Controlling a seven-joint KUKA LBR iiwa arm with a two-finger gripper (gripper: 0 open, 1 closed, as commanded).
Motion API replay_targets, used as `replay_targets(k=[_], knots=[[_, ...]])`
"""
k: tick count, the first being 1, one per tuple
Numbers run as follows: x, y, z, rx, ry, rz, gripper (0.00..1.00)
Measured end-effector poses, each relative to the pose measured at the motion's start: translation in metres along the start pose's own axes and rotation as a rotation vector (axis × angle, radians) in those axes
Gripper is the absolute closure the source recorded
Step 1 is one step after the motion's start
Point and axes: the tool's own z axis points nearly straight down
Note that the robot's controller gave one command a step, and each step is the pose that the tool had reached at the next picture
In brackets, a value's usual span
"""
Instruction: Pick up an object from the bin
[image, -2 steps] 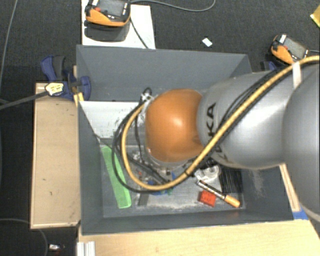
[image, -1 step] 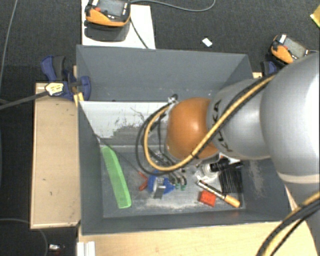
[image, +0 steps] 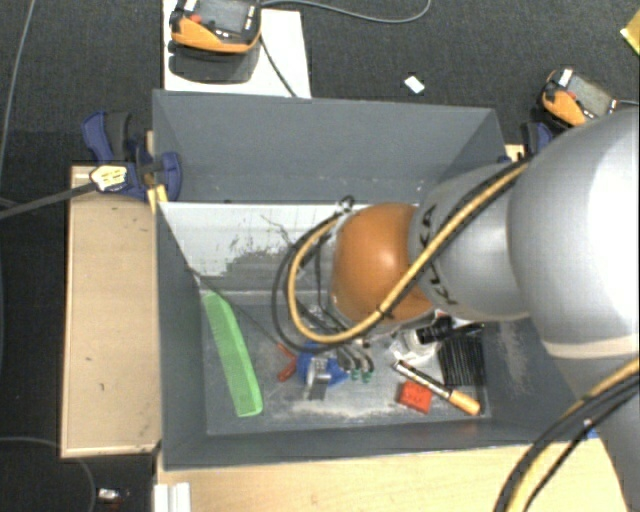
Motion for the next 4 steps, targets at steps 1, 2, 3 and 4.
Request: replay_targets(k=[1, 2, 3, 4], knots=[[0.010, -0.018, -0.001, 0.005, 0.007, 0.220, 0.00], [0.001, -0.004, -0.002, -0.001, -0.003, 0.019, 0.00], [0.007, -0.018, -0.002, 0.004, 0.004, 0.238, 1.00], [0.007, -0.018, -0.002, 0.004, 0.004, 0.240, 1.00]])
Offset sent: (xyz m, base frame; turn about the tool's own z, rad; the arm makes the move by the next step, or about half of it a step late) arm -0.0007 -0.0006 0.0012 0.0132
